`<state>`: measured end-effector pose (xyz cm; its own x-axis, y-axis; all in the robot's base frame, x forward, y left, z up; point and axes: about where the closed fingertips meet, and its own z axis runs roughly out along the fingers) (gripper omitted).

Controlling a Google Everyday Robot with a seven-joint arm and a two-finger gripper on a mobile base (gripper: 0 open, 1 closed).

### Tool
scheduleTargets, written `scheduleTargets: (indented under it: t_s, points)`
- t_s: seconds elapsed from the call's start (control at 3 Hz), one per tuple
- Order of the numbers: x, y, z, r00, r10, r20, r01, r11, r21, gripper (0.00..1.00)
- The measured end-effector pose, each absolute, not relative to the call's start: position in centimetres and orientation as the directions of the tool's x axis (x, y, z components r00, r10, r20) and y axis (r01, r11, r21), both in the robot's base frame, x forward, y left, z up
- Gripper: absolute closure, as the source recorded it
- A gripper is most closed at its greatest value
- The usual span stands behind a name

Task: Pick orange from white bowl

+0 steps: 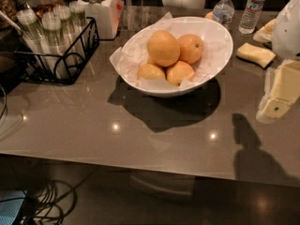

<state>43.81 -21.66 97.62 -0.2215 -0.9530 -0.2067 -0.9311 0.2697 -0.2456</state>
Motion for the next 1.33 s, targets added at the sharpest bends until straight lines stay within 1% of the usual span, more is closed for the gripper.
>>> scheduleTargets:
  t_s: [0.33,0.67,1.0,1.33]
  points:
    - [43.8,-21.7,97.6,-0.221,-0.953,-0.207,-0.931,0.270,-0.245,0.00]
    - [45.8,-20.8,97.8,-0.213,-0.939,-0.271,-0.936,0.275,-0.219,0.00]
    - [50.3,-17.7,98.0,-0.135,-0.922,-0.363,-0.960,0.212,-0.184,0.00]
    - [55.3,-13.5,98.5,-0.033,-0.889,-0.456,-0.979,0.120,-0.164,0.00]
